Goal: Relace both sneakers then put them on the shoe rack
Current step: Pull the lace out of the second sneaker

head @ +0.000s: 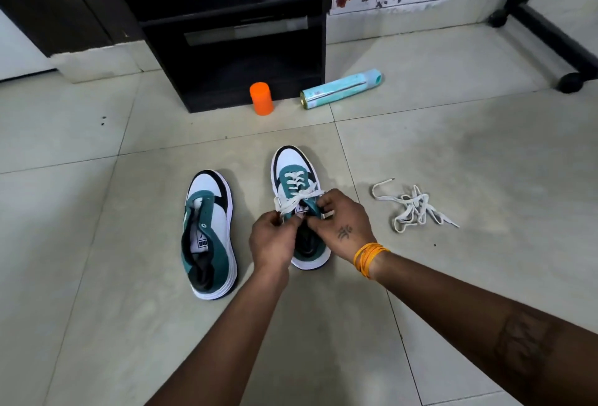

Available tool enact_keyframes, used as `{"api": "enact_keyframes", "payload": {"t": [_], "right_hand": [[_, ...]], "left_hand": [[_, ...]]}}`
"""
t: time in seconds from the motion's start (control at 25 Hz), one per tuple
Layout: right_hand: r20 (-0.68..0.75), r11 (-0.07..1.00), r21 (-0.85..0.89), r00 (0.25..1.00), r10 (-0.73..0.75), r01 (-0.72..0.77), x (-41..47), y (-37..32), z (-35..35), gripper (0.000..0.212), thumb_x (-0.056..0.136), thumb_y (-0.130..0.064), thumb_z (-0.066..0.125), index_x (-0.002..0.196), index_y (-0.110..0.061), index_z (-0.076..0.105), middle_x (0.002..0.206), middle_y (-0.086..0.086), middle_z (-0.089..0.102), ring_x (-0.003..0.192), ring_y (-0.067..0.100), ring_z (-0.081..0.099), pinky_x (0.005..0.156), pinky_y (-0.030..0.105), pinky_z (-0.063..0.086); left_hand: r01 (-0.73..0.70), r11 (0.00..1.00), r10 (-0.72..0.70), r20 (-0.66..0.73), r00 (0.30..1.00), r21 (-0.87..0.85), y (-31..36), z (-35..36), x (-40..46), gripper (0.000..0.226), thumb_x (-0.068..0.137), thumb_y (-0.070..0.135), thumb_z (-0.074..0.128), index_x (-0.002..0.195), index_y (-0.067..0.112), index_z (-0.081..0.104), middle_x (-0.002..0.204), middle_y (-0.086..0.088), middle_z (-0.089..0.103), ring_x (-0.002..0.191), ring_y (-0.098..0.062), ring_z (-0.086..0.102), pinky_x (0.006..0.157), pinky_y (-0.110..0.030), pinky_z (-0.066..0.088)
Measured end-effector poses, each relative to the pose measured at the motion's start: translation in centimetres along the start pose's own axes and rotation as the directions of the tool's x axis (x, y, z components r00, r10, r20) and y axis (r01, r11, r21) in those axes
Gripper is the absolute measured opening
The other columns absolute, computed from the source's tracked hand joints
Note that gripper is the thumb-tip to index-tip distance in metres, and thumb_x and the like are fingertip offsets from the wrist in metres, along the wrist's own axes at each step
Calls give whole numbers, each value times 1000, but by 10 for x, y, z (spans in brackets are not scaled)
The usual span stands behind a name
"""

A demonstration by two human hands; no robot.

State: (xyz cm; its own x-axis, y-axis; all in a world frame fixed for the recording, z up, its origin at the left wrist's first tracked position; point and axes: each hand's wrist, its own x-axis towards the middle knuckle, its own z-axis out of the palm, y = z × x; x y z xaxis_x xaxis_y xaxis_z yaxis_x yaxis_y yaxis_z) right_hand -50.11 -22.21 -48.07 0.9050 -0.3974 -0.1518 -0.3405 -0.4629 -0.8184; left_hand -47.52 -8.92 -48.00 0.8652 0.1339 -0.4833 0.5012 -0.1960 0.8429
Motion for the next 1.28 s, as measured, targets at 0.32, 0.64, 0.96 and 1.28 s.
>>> {"api": "enact_keyframes", "payload": {"t": [0.32,0.64,0.96,1.28], "right_hand": [[-51,999,23,997,50,-49,-31,21,-28,23,80,-29,80,98,-25,67,97,-14,69,87,3,67,76,15,50],[-70,873,-245,890,-450,422,15,20,-68,33,90,-6,53,109,-21,76,113,0,71,98,20,69,86,36,56],[178,792,-295,845,-504,534,22,27,-56,17,89,-13,65,101,-21,73,92,-2,70,83,22,66,72,35,52],[103,802,-517,952,-290,300,5,80,-68,23,87,-20,53,85,-17,76,77,6,70,77,33,66,67,37,51]], "left_hand": [[-116,990,108,98,989,77,-20,13,-25,27,77,39,78,102,27,78,92,14,78,89,-7,74,89,-40,62],[-245,946,244,29,969,212,-10,-9,-15,26,80,45,86,99,30,76,82,10,76,76,-9,72,80,-35,61],[-286,958,286,149,947,-25,-10,-21,-4,9,95,13,74,88,12,80,74,-8,75,66,-17,67,65,-32,60],[-95,985,105,-68,992,141,-42,-31,23,22,89,34,75,73,21,77,61,3,72,59,-22,67,73,-42,62]]}}
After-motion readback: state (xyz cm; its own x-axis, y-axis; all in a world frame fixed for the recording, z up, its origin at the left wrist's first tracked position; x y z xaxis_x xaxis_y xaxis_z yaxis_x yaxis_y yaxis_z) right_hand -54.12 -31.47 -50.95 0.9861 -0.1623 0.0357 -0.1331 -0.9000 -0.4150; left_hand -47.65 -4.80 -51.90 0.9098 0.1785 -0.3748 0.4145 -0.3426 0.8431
